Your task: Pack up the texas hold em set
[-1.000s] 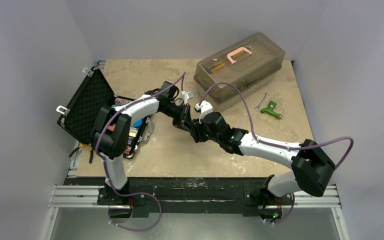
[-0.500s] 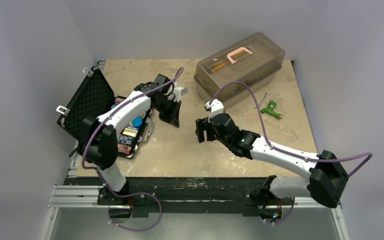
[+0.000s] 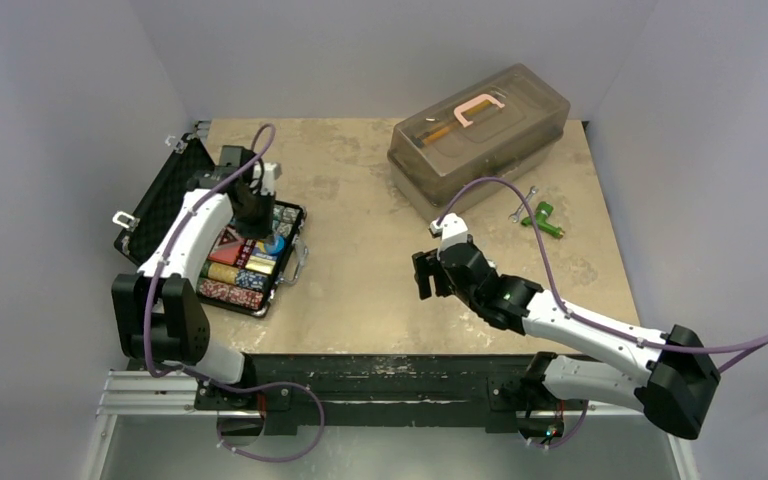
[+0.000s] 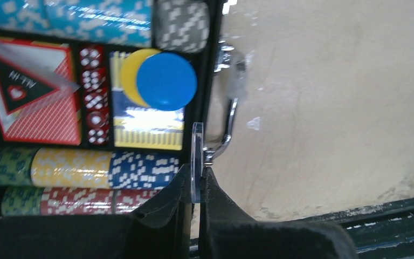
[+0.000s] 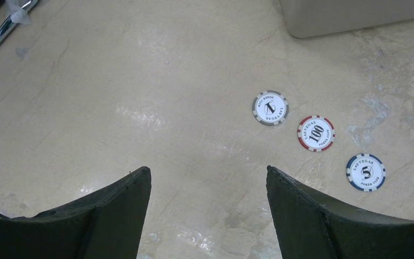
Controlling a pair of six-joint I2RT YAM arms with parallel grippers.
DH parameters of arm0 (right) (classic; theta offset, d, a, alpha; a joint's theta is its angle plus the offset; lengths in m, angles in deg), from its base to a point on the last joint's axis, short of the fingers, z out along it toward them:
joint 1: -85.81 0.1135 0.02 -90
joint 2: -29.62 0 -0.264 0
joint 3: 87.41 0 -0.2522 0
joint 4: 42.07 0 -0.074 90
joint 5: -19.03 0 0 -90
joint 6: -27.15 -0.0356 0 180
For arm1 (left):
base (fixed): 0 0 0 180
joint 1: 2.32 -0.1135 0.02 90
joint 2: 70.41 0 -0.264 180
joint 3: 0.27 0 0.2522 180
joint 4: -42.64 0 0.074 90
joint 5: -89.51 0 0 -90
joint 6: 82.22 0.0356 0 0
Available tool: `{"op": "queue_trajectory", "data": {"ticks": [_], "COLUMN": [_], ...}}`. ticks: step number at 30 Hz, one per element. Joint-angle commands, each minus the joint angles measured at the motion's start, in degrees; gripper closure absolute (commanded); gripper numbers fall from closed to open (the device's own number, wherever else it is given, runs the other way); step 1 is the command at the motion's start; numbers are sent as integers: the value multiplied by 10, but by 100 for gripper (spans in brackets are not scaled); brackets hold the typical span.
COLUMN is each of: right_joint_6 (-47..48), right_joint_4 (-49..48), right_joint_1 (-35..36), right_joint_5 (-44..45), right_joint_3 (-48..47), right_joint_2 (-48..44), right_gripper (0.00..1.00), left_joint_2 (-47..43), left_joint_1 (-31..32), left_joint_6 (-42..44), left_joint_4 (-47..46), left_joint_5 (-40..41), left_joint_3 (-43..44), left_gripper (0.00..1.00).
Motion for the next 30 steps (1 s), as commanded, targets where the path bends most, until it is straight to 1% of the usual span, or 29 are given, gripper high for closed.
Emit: {"op": "queue_trajectory", "data": {"ticks": [1, 5, 11, 15, 26, 30], "right_joint_6": [10, 10, 10, 10, 7, 8], "right_joint_4": [-16, -16, -21, -19, -17, -17], "right_joint_1": [1, 1, 1, 1, 1, 1], "right_joint_5": [2, 2, -2, -2, 1, 2], "right_joint_3": [-6, -4, 1, 1, 5, 4], "right_joint_2": [-13, -20, -34, -34, -39, -38], "right_gripper": [25, 25, 24, 25, 25, 25], "left_joint_2": [-21, 7, 8, 25, 76, 85], "left_joint_1": [-40, -44, -44, -46, -64, -64], "left_joint_6": [-9, -4, 5, 8, 11, 11], "left_joint_4": [12, 14, 11, 4, -5, -1], "left_joint_5": [42, 102, 129, 115, 36, 32], "left_joint_3": [-22, -42, -69, -65, -30, -30], "left_gripper": [100, 100, 100, 100, 100, 99]}}
